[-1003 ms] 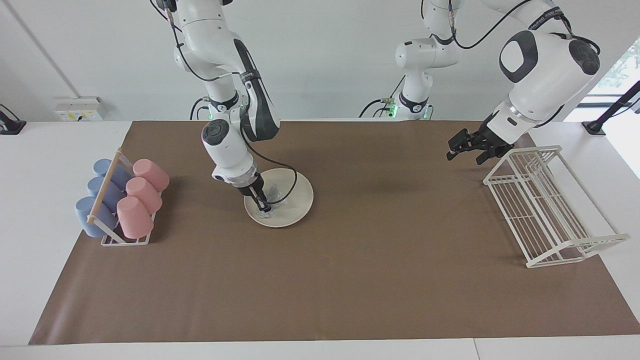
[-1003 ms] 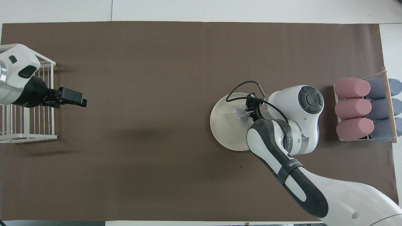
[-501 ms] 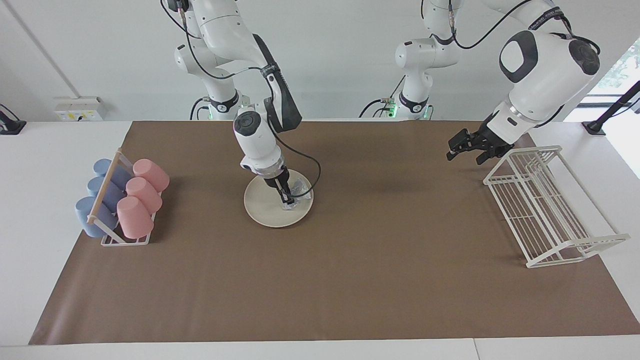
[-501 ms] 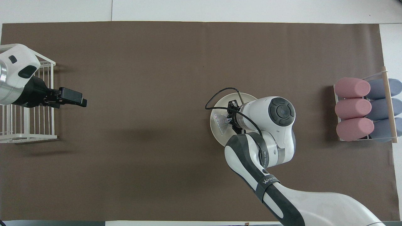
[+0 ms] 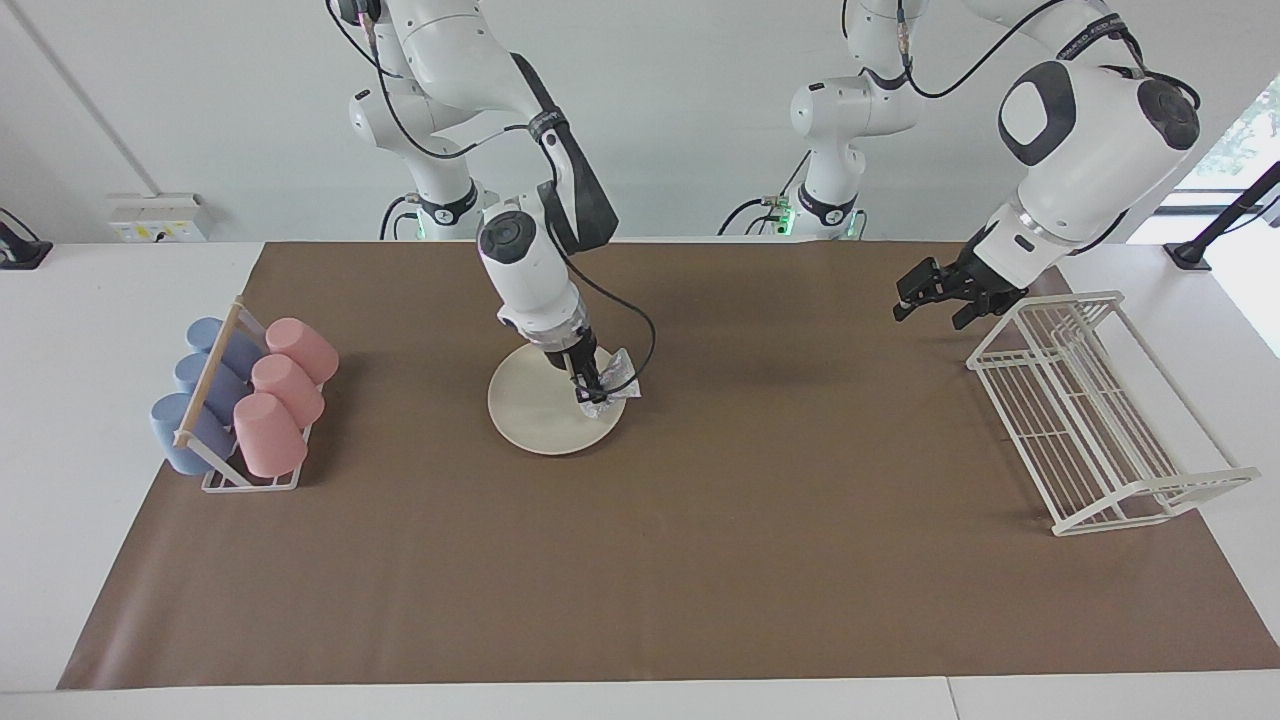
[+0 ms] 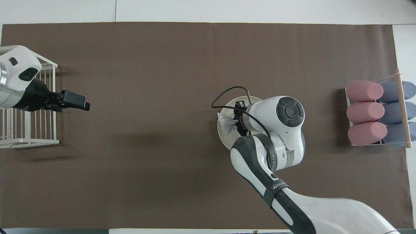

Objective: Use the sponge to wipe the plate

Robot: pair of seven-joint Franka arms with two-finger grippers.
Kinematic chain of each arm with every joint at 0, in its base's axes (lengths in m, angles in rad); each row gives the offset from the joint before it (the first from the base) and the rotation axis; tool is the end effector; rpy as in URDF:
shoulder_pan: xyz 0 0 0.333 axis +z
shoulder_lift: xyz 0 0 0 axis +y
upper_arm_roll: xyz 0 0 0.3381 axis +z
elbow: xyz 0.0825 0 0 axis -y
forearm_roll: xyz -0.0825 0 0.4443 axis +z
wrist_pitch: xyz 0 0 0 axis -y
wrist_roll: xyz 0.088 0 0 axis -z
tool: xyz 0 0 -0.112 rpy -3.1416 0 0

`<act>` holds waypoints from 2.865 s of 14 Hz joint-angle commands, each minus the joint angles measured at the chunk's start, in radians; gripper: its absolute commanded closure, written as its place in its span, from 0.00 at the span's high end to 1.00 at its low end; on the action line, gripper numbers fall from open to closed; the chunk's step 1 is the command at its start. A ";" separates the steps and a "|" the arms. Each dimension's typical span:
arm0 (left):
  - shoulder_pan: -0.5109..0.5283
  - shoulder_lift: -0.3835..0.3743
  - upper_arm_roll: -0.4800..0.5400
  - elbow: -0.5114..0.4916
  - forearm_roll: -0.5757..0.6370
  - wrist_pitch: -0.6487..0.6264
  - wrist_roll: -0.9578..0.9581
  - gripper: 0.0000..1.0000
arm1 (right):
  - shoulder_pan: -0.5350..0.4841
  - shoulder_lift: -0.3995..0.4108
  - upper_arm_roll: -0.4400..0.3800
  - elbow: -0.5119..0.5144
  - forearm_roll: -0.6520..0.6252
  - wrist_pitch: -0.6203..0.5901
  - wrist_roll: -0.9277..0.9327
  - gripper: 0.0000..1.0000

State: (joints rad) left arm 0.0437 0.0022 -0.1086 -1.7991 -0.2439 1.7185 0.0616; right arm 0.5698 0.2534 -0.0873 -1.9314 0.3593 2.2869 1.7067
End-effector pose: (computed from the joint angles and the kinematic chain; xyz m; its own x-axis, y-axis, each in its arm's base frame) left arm 0.6109 -0.0633 0.5337 0.9934 -0.0889 -0.0723 -0.0692 -0.9682 0.2402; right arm 0.5927 0.3236 0.3504 0.1273 -0.9531 -0.2746 -0.9919 -0.1219 -0.0367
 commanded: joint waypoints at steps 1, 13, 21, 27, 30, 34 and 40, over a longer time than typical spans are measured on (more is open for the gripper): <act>0.021 -0.034 0.003 -0.045 -0.130 -0.008 0.003 1.00 | -0.010 0.021 -0.006 0.171 0.001 -0.166 0.056 0.00; -0.252 -0.073 -0.005 -0.296 -0.925 0.298 0.193 1.00 | 0.093 -0.006 -0.003 0.293 -0.126 -0.343 0.256 0.00; -0.301 -0.041 0.003 -0.316 -0.970 0.332 0.302 1.00 | 0.128 -0.006 0.001 0.290 -0.166 -0.311 0.343 0.00; -0.314 -0.048 0.001 -0.338 -0.962 0.349 0.304 0.94 | 0.125 -0.006 0.001 0.289 -0.164 -0.303 0.343 0.00; -0.314 -0.048 0.001 -0.339 -0.959 0.351 0.300 0.69 | 0.124 -0.006 0.003 0.285 -0.164 -0.302 0.341 0.00; -0.321 -0.050 -0.002 -0.347 -0.959 0.349 0.290 0.00 | 0.121 -0.006 0.001 0.285 -0.164 -0.300 0.341 0.00; -0.308 -0.050 0.000 -0.344 -0.959 0.337 0.213 0.00 | 0.105 -0.008 -0.005 0.287 -0.168 -0.306 0.332 0.26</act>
State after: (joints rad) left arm -0.2703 -0.0281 -0.1161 -2.1251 -1.1960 2.0736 0.2979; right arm 0.6970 0.2459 -0.0956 -1.6480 0.2096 1.9759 2.0333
